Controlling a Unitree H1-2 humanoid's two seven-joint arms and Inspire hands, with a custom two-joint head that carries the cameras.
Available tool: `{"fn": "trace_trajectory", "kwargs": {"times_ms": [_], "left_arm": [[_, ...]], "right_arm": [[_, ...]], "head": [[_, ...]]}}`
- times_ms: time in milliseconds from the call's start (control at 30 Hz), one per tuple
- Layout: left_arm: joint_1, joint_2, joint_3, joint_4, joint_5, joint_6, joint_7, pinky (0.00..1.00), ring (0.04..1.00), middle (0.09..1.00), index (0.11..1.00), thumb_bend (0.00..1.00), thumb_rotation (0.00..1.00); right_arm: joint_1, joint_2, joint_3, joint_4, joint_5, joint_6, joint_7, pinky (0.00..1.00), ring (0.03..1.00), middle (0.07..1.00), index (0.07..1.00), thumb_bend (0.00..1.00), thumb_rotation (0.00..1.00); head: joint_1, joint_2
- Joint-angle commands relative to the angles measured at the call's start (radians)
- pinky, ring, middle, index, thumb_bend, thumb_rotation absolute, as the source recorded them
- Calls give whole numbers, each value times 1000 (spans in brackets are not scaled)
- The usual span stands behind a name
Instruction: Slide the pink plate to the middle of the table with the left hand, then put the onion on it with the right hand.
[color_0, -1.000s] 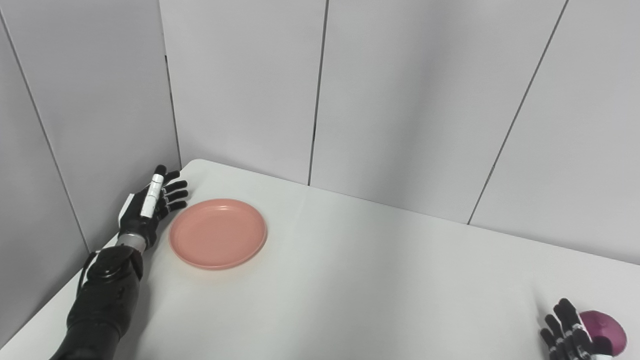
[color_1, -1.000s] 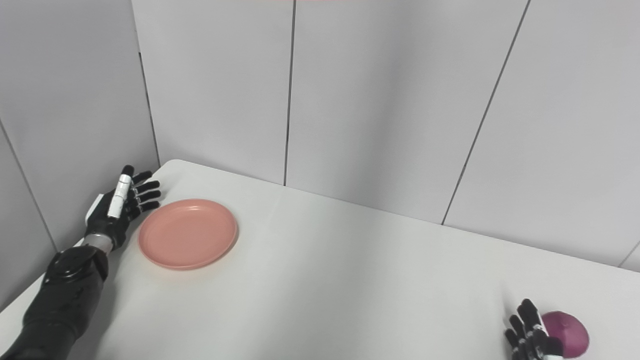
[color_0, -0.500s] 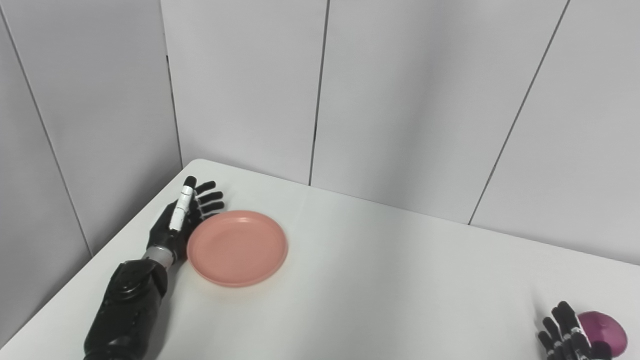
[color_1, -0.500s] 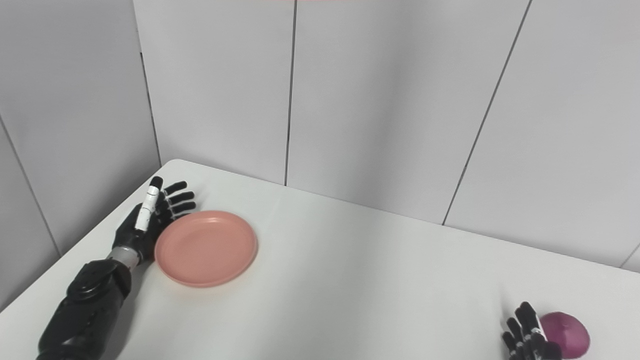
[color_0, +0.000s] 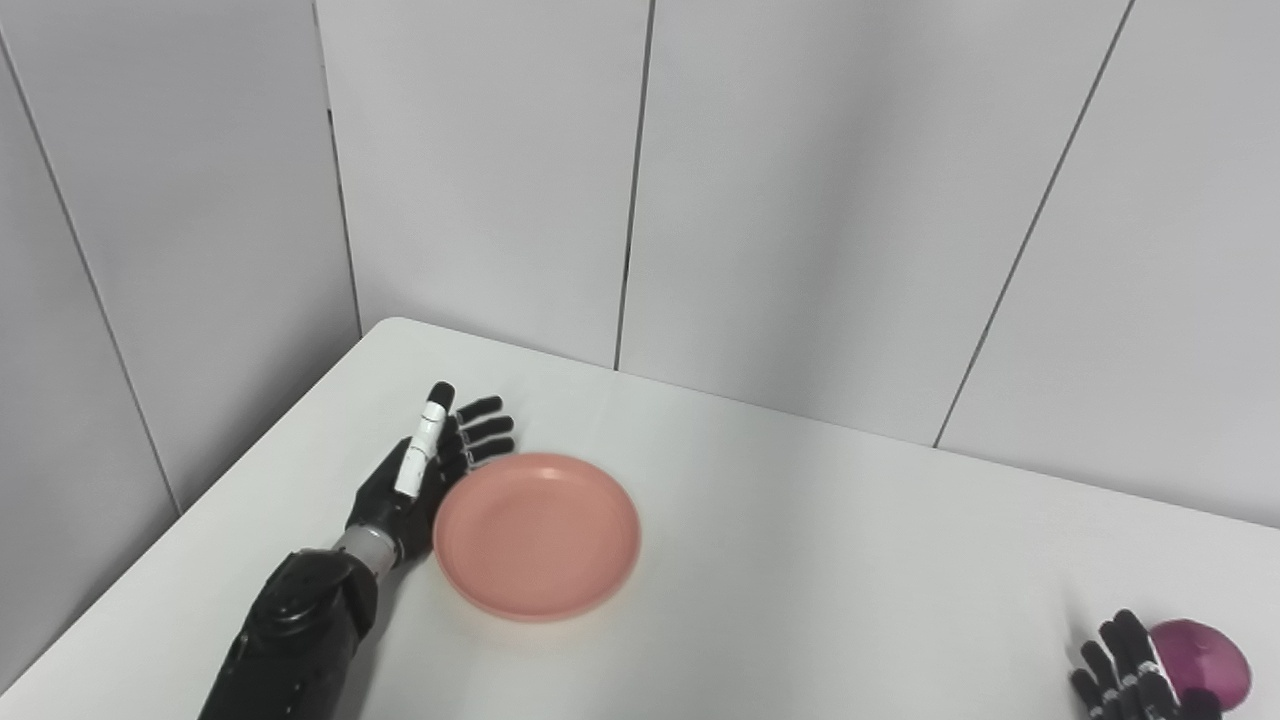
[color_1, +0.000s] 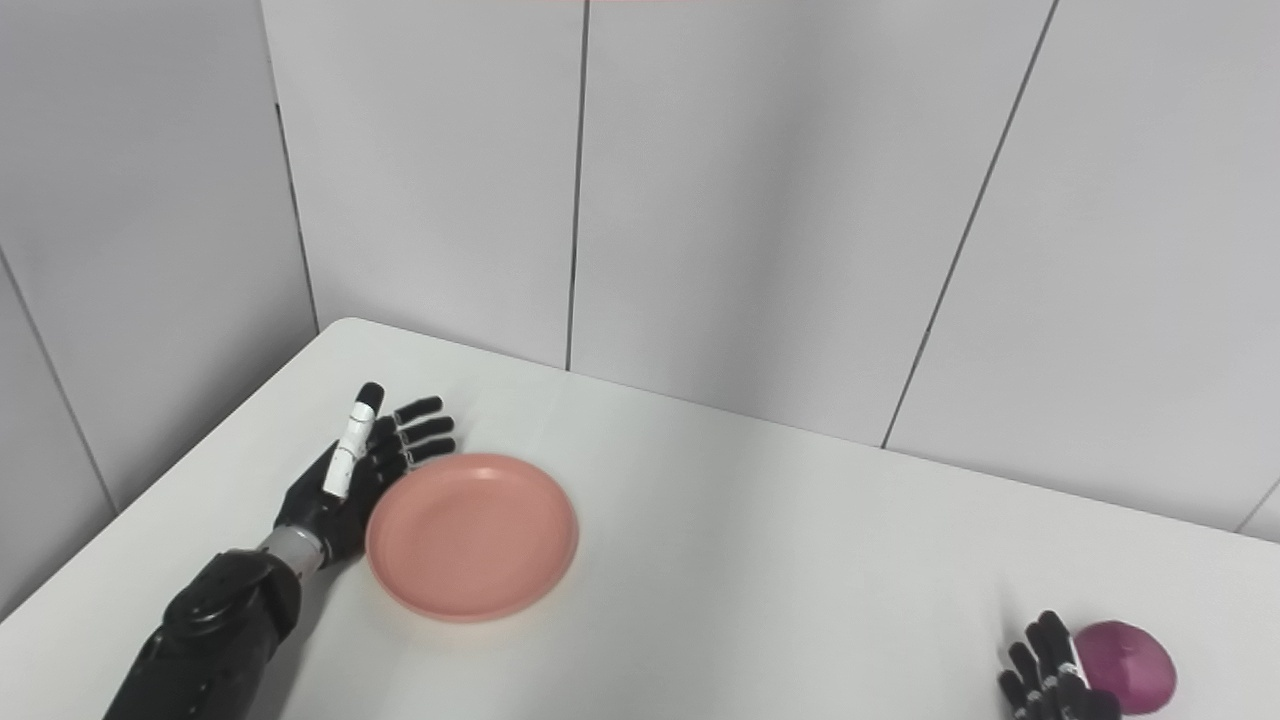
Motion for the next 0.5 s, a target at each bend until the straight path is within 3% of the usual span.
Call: {"fn": "trace_trajectory", "kwargs": {"times_ms": [0, 233, 467], "left_arm": [[7, -17, -17, -59, -6, 35, 0, 773, 791, 788, 756, 808, 895], [64, -72, -69, -123, 5, 59, 2, 781, 800, 797, 784, 783, 927], [124, -183, -131, -153, 60, 48, 59, 802, 794, 784, 781, 804, 928]], "right_arm": [[75, 46, 21, 45, 20, 29, -2, 1000, 1000, 1000, 999, 859, 985], [78, 55, 30, 19, 14, 39, -9, 1000, 1000, 1000, 1000, 839, 1000], [80, 67, 40, -2, 8, 50, -27, 1000, 1000, 1000, 1000, 824, 1000]], "head": [[-1, 2], [-12, 10], [-29, 20]]}}
